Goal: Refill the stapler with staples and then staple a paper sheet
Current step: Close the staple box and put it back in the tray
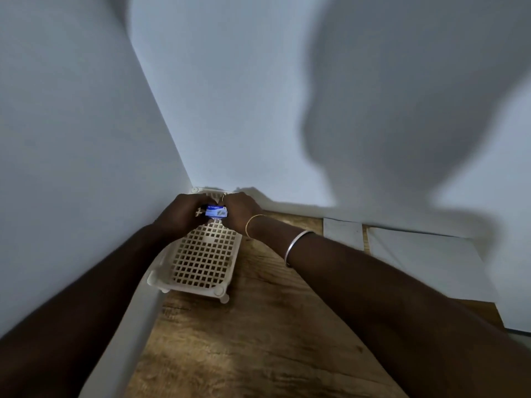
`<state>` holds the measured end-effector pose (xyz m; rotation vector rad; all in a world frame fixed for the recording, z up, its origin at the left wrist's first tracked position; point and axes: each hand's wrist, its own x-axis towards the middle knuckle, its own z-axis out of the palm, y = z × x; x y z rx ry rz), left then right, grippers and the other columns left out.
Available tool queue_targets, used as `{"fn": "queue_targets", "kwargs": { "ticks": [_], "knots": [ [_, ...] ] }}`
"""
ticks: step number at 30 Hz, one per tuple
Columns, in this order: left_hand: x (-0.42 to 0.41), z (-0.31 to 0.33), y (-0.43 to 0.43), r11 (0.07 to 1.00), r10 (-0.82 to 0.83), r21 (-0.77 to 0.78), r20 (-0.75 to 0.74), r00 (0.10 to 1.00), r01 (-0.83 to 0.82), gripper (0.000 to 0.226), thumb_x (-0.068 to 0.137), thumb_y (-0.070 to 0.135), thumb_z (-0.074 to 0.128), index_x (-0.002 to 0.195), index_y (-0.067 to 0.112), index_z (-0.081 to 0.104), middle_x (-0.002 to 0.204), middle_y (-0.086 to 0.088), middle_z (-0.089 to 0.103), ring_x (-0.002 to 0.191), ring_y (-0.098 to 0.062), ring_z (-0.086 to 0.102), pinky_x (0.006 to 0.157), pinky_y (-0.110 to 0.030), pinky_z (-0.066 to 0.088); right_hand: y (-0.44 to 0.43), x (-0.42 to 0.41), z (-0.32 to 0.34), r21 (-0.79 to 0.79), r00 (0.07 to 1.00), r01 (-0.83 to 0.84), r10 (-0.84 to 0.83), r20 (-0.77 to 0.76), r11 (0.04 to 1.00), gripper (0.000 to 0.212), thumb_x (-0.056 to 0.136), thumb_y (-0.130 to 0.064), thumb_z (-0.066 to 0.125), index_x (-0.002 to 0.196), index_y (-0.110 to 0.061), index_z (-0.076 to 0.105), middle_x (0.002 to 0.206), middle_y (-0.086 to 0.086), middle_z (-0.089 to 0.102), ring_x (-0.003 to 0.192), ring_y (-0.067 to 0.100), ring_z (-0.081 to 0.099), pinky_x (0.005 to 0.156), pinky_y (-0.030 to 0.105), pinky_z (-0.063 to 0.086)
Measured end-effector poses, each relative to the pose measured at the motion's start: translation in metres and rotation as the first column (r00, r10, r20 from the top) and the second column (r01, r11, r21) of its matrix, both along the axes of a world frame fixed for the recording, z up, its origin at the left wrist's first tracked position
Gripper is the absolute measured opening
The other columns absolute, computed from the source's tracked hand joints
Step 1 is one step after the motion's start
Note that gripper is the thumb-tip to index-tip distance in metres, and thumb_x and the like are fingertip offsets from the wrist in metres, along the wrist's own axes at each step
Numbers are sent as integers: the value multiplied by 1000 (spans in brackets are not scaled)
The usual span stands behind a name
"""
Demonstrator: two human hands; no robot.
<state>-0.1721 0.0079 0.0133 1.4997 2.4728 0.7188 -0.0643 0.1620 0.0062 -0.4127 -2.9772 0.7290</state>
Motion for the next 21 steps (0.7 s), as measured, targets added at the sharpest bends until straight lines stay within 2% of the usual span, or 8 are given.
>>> {"fn": "queue_targets", "kwargs": {
  "ticks": [4,8,12,16,21],
  "knots": [
    [-13,-15,2,1000,-5,-27,25,1000,6,38,82,1,79,119,10,74,111,-9,77,100,-20,70,82,-22,45,-2,-14,-14,-7,1000,-2,3,24,1000,18,85,-11,68,103,-9,66,103,13,70,96,31,68,75,35,54],
    [-17,-22,8,998,-8,-56,32,999,10,40,81,-3,79,118,10,74,109,-9,77,97,-21,71,78,-19,44,0,-18,-23,17,1000,-6,5,23,1000,23,86,-10,70,108,-6,65,107,15,68,100,31,65,75,34,50],
    [-16,-26,10,997,-22,-73,44,999,26,38,79,-3,79,115,11,75,107,-7,78,95,-17,70,76,-13,43,1,-17,-27,32,999,-17,16,37,999,19,86,-9,69,104,-6,67,108,16,68,101,31,64,74,32,46],
    [-13,-31,12,997,0,-76,62,998,4,36,77,-6,78,110,8,77,102,-9,78,93,-24,72,79,-30,52,-1,-14,-28,35,999,-8,7,33,999,20,84,-8,71,104,-7,68,106,15,69,102,30,64,71,31,42],
    [-13,-27,13,996,8,-89,50,999,-4,40,76,-5,81,114,8,76,108,-12,78,100,-26,72,86,-30,52,0,-13,-24,41,999,-20,19,34,999,21,86,-8,70,106,-7,68,106,15,70,101,31,65,73,31,46]
  ]
}}
